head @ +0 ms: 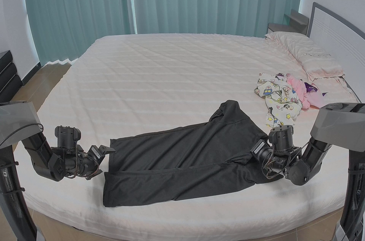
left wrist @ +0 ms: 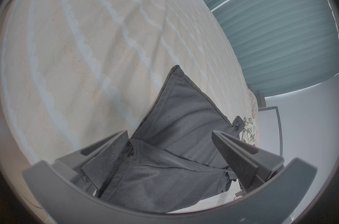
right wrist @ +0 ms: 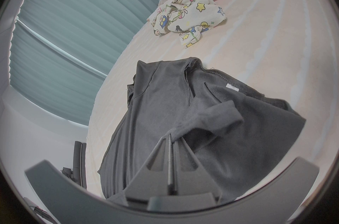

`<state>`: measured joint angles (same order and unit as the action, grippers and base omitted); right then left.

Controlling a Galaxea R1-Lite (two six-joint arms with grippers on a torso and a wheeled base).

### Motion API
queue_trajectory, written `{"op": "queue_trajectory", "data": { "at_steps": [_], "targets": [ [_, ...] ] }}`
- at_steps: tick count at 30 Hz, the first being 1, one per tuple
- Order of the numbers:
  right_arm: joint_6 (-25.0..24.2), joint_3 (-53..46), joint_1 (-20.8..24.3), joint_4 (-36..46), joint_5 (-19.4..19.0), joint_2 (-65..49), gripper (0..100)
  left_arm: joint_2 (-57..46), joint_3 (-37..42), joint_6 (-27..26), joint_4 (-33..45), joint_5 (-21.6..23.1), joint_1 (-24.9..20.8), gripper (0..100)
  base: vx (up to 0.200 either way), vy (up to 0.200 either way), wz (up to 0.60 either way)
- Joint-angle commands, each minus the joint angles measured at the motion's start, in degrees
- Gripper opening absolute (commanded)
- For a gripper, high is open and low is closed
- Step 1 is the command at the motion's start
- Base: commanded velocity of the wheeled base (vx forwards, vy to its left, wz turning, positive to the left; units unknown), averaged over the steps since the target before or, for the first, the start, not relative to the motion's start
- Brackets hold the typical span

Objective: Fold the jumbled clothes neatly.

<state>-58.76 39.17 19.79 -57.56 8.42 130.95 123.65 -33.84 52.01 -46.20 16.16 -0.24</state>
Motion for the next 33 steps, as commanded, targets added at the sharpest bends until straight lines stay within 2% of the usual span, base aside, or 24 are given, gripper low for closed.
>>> {"op": "queue_trajectory", "data": {
  "at_steps": [1,7,18,26,33],
  "targets": [
    [0.2,-1.7,0.7,3.0,-0.1,-5.2,0,0.0,0.0,0.0,0.0,0.0,0.0,100,0.000,0.000,0.00],
    [0.4,-2.0,0.9,10.0,-0.5,-10.5,0,0.0,0.0,0.0,0.0,0.0,0.0,100,0.000,0.000,0.00],
    [5.6,-1.0,1.5,12.7,-0.6,-13.4,0,0.0,0.0,0.0,0.0,0.0,0.0,100,0.000,0.000,0.00],
    [9.0,5.4,1.7,25.9,-0.6,-17.6,0,0.1,0.0,0.0,0.0,0.0,0.0,100,0.000,0.000,0.00],
    [10.3,5.6,1.7,27.3,-0.6,-18.5,0,0.1,0.1,0.0,0.0,0.0,0.0,100,0.000,0.000,0.00]
  ]
}}
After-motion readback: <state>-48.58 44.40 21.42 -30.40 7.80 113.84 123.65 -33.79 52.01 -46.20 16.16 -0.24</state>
